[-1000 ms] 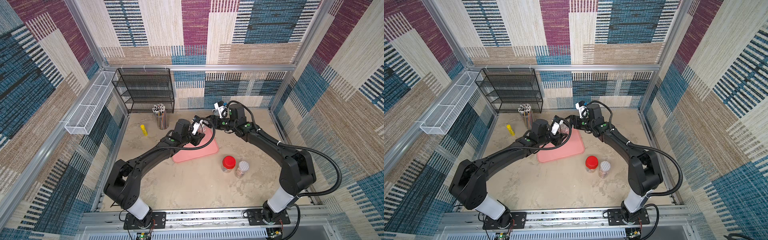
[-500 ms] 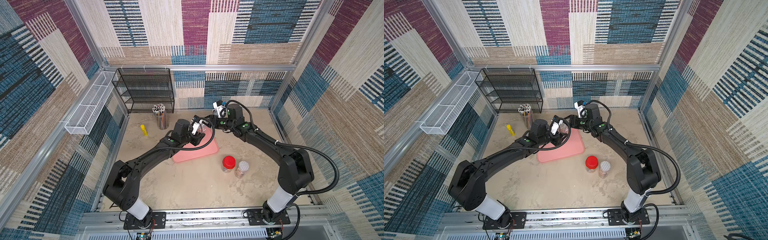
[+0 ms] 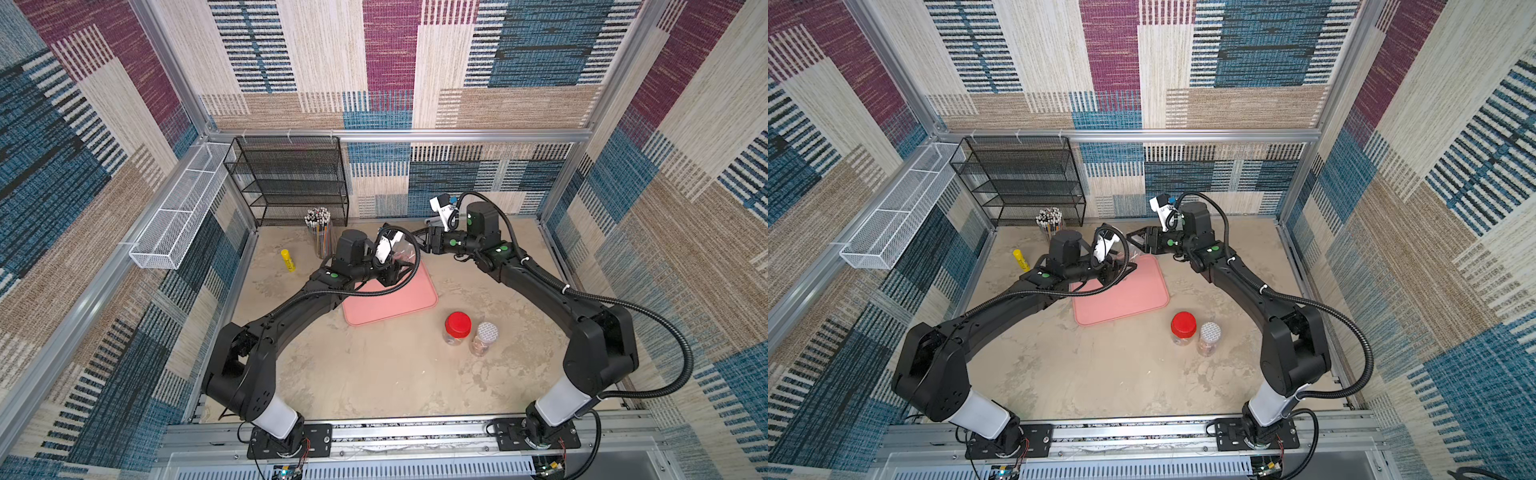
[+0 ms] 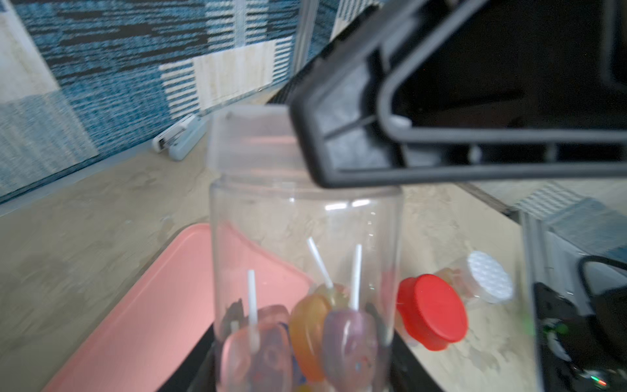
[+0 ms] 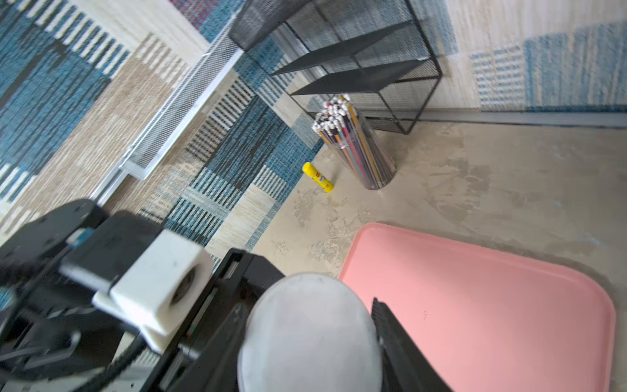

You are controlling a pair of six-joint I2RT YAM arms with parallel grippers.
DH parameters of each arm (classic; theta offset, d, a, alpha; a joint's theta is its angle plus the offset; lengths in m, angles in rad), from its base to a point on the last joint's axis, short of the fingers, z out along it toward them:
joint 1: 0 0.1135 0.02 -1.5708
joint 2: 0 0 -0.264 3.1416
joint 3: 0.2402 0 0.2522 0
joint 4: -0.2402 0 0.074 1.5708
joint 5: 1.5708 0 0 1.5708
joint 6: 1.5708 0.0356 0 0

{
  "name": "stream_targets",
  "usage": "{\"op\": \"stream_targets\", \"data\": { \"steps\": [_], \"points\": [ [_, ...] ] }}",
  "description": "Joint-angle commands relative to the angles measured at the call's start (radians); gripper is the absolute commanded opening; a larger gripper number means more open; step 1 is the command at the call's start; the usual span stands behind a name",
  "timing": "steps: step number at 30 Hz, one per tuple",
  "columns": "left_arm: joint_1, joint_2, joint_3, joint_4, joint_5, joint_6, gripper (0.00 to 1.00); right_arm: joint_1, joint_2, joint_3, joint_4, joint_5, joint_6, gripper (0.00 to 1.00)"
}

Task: Pour the candies out of the jar
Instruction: Unscrew the lid from the jar.

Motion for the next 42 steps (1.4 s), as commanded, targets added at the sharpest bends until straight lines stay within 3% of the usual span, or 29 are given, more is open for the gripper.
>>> {"op": "stream_targets", "data": {
  "steps": [1,9,19,22,26,31,42],
  "points": [
    [0.007,-0.009,0.033,0.055,0.280,-0.013,0.00,0.000,-0.030,0.012,-0.019,-0.198,-0.129,0.32],
    [0.007,0.021,0.092,-0.002,0.445,-0.011,0.00,-0.003,-0.094,-0.018,-0.068,-0.247,-0.220,0.32],
    [0.005,-0.001,0.091,-0.058,0.343,0.025,0.00,-0.013,-0.097,-0.002,-0.064,-0.227,-0.196,0.41],
    [0.002,-0.008,0.082,-0.060,0.313,0.032,0.00,-0.014,-0.098,-0.002,-0.055,-0.208,-0.173,0.52],
    [-0.001,-0.015,0.076,-0.066,0.277,0.043,0.00,-0.016,-0.101,0.009,-0.053,-0.158,-0.143,0.82],
    [-0.002,-0.028,0.058,-0.056,0.171,0.037,0.00,-0.026,-0.125,0.029,-0.081,-0.023,-0.117,0.92],
    [-0.041,-0.020,0.046,-0.041,-0.198,-0.004,0.00,0.050,-0.100,0.044,-0.120,0.321,-0.005,0.88]
  ]
}}
